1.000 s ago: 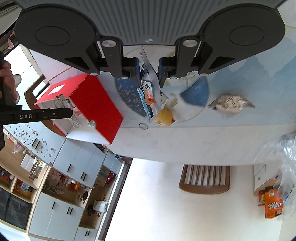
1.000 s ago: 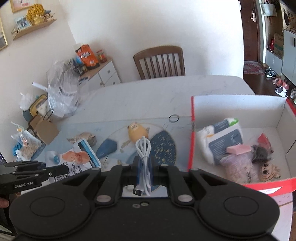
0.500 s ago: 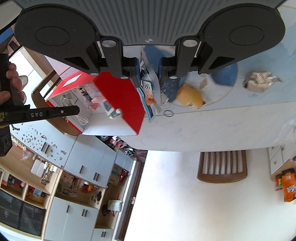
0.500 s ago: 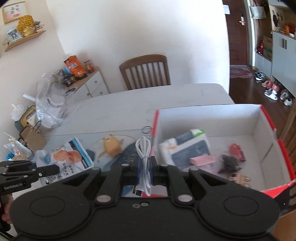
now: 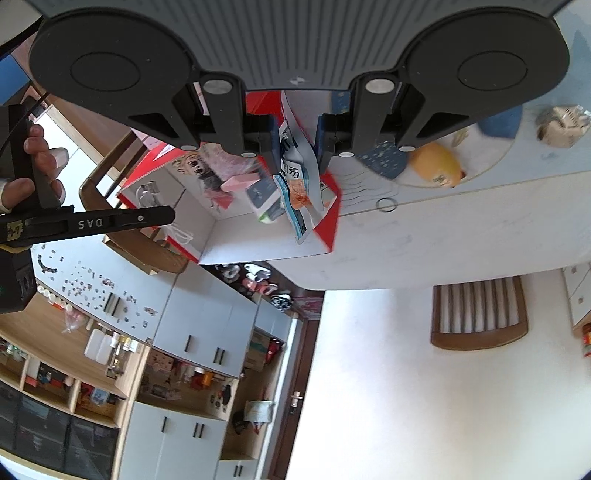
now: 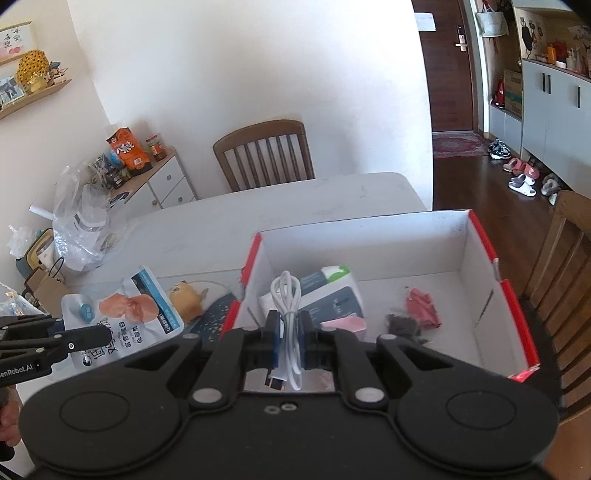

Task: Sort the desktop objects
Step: 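Carry the snack packet and USB cable toward the red box with both tools, then open the left tool over the box while the right tool releases the USB cable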

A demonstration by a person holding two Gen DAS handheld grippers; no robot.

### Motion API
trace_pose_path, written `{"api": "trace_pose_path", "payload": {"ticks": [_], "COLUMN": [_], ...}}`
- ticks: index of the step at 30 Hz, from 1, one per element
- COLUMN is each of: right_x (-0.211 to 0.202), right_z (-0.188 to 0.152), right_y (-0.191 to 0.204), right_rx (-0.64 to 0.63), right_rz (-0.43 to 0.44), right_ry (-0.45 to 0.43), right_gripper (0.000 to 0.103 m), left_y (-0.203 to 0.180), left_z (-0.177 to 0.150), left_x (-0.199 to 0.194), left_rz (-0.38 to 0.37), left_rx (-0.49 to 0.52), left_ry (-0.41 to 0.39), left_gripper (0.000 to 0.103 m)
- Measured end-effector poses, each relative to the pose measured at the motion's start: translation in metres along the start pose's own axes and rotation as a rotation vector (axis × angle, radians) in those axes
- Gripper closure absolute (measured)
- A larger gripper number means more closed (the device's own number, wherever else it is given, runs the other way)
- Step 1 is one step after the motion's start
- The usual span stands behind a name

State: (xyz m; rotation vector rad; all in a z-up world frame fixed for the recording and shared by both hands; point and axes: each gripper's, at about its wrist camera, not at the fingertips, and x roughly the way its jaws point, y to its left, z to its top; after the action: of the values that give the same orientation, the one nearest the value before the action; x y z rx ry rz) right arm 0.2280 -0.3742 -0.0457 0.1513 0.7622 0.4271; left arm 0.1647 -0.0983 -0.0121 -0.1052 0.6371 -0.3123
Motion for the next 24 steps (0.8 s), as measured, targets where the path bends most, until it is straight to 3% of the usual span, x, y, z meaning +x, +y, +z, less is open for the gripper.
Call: {"api": "trace_pose_path", "payload": {"ticks": [14, 24], "right_x": [0.012, 0.042], "right_z": [0.001, -0.006], "right_y": [-0.046, -0.081], "right_rx": [0.004, 0.008], "right_rz": [-0.079, -0.150], "right_ry": [0.025, 0.086], "right_gripper": [0.094, 0.094], "left_y": [-0.060, -0.092], "left_z": [0.024, 0.023], "left_x": [0.071, 0.121], "left_rz": [-0.078, -0.093], "left_rx": [0.124, 0.224], "left_ry": [0.073, 0.140], "left_gripper": [0.086, 0.085]}}
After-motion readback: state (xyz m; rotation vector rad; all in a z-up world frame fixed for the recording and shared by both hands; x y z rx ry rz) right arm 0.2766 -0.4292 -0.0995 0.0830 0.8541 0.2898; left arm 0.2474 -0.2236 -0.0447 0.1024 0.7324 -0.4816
